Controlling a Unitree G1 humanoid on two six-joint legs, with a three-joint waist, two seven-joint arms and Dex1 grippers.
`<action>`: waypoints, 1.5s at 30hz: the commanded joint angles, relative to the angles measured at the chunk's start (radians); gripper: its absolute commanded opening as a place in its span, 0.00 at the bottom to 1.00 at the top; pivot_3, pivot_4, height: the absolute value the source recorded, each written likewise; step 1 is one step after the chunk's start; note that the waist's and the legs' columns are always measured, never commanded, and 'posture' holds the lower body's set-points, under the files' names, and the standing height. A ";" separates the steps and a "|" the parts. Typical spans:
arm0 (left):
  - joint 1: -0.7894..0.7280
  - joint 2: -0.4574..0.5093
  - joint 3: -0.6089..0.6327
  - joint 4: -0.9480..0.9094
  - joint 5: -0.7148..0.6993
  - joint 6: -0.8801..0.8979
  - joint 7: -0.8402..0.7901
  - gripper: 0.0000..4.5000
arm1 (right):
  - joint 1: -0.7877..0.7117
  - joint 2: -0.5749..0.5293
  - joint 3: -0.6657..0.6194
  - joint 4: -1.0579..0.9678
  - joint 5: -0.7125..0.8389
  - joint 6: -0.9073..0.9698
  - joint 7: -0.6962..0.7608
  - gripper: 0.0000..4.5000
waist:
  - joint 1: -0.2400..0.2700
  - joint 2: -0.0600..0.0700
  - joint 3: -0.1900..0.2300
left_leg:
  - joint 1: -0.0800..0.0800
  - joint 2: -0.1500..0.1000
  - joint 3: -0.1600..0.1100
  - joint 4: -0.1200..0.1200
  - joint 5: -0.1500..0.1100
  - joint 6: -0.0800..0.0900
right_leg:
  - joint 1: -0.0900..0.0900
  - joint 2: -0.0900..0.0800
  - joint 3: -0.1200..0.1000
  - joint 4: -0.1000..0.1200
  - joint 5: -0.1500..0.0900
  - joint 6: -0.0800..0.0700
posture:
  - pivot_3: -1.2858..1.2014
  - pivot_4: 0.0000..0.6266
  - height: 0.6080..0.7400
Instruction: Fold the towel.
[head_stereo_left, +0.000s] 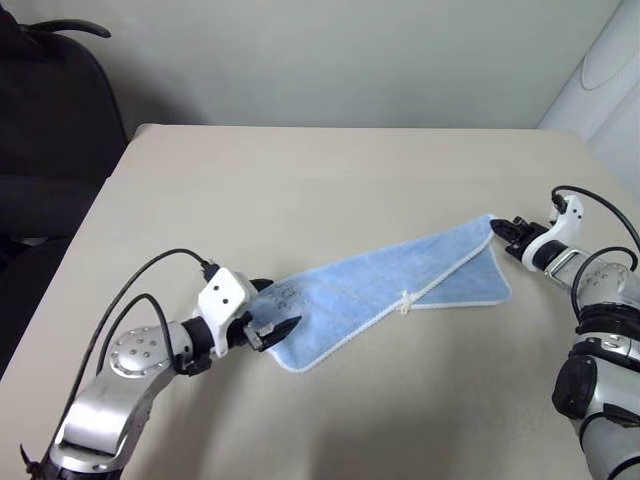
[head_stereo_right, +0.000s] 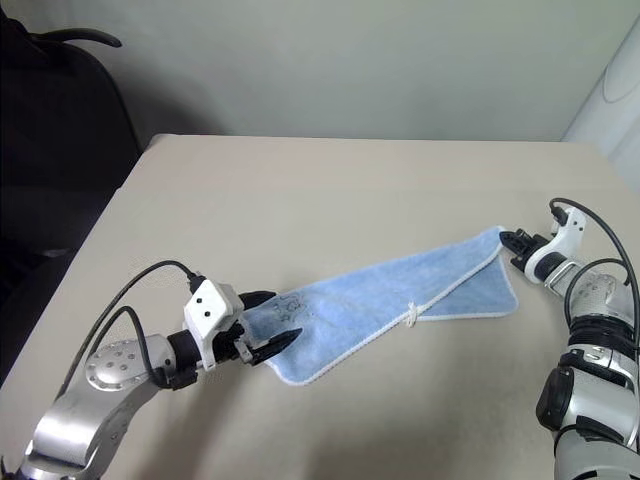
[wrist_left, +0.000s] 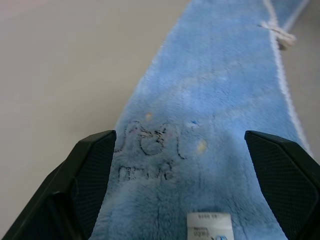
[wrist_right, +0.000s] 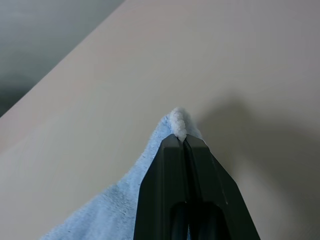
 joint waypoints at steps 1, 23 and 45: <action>0.009 0.061 0.021 -0.041 -0.011 -0.039 -0.077 1.00 | 0.016 0.004 -0.025 -0.062 0.022 0.013 -0.028 0.00 | 0.000 0.000 0.000 | 0.000 0.000 0.000 0.000 0.000 0.000 | 0.000 0.000 0.000 0.000 0.000 0.000 | 0.52 0.24 1.00; -0.139 0.200 -0.301 0.177 0.221 -0.339 -0.414 1.00 | 0.124 0.038 -0.069 -0.281 0.094 0.126 -0.114 0.00 | -0.003 0.003 -0.001 | -0.001 0.000 -0.001 0.000 -0.003 0.004 | -0.001 -0.001 0.000 0.000 0.000 0.000 | 0.52 0.24 1.00; -0.153 0.140 -0.299 0.227 0.197 -0.365 -0.419 0.01 | 0.140 0.060 -0.114 -0.375 0.160 0.163 -0.178 0.00 | -0.005 0.014 -0.008 | -0.001 0.000 -0.002 0.000 -0.003 0.004 | 0.000 -0.001 0.000 -0.001 0.000 0.000 | 0.52 0.24 1.00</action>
